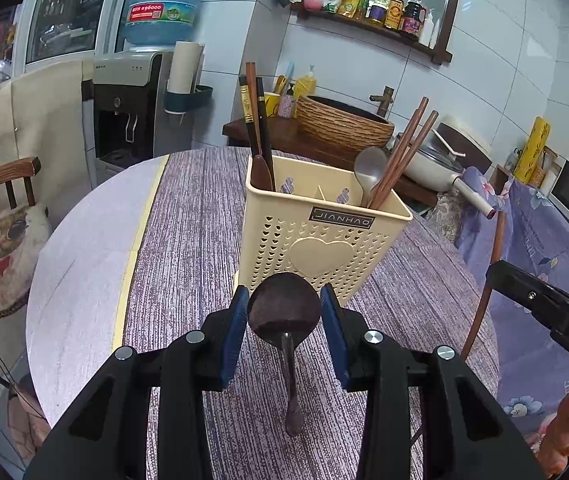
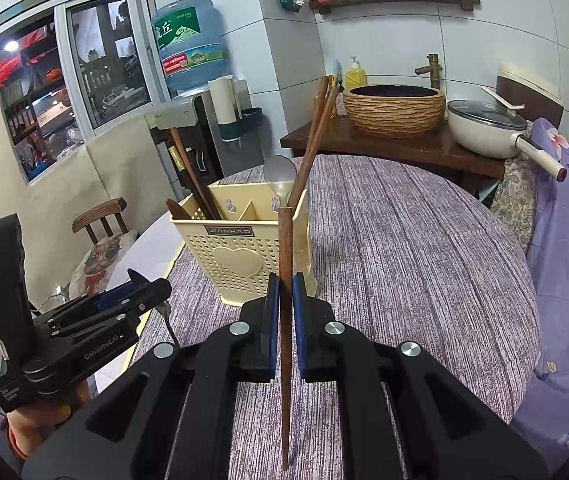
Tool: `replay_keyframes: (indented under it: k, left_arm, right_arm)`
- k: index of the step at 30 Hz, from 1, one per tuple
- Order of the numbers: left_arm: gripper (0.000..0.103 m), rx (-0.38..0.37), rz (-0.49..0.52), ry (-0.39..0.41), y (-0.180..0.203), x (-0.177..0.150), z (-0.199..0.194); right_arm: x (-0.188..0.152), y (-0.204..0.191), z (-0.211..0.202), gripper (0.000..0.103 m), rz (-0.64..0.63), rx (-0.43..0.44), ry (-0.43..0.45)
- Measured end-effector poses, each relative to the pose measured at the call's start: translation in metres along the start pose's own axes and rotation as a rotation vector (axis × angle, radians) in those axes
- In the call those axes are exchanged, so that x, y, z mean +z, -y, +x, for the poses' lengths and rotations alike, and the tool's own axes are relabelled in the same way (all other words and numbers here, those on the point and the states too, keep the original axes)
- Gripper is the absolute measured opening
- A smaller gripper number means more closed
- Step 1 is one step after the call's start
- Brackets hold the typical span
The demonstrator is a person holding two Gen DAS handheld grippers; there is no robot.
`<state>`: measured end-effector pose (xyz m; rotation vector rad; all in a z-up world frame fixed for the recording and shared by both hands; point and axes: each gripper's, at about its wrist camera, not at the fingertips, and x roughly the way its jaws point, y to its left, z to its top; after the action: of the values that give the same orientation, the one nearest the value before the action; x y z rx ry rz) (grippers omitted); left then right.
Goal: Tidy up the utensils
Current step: 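Lift the brown chopstick and metal spoon and carry both above the holder, then lower the chopstick and spoon into the holder and open both tools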
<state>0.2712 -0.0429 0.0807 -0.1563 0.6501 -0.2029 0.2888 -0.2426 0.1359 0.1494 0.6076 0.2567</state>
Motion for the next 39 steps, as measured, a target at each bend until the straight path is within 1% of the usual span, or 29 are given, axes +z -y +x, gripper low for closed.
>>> replay_keyframes:
  k: [10, 16, 19, 22, 25, 29, 31, 34, 37, 39]
  left_arm:
    - [0.037, -0.024, -0.002, 0.032, -0.002, 0.014, -0.014]
    - [0.037, -0.042, 0.009, 0.059, 0.000, 0.034, -0.022]
    - [0.037, -0.057, 0.011, 0.090, 0.001, 0.052, -0.032]
    - [0.037, -0.058, 0.021, 0.151, 0.005, 0.076, -0.044]
    - [0.037, -0.067, 0.004, 0.196, 0.009, 0.105, -0.051]
    - [0.037, -0.078, -0.007, 0.269, 0.017, 0.145, -0.054]
    - [0.037, -0.064, 0.007, 0.299, 0.023, 0.157, -0.053]
    - [0.037, -0.054, 0.011, 0.328, 0.027, 0.163, -0.047]
    - [0.037, -0.030, 0.030, 0.340, 0.030, 0.160, -0.034]
    - [0.037, -0.011, 0.048, 0.331, 0.031, 0.152, -0.021]
  right_arm:
    - [0.008, 0.004, -0.015, 0.008, 0.002, 0.051, 0.007]
    - [0.022, 0.001, -0.023, 0.008, -0.014, 0.063, 0.030]
    - [0.038, -0.002, -0.029, 0.008, -0.022, 0.074, 0.042]
    - [0.059, -0.006, -0.037, 0.008, -0.024, 0.086, 0.074]
    - [0.091, -0.008, -0.048, 0.008, -0.014, 0.097, 0.128]
    - [0.131, -0.014, -0.061, 0.008, -0.013, 0.081, 0.216]
    - [0.146, -0.016, -0.065, 0.008, -0.020, 0.061, 0.258]
    - [0.162, -0.017, -0.061, 0.008, -0.017, 0.023, 0.306]
    - [0.164, -0.014, -0.047, 0.008, -0.013, -0.005, 0.318]
    - [0.160, -0.010, -0.031, 0.008, -0.004, -0.017, 0.309]
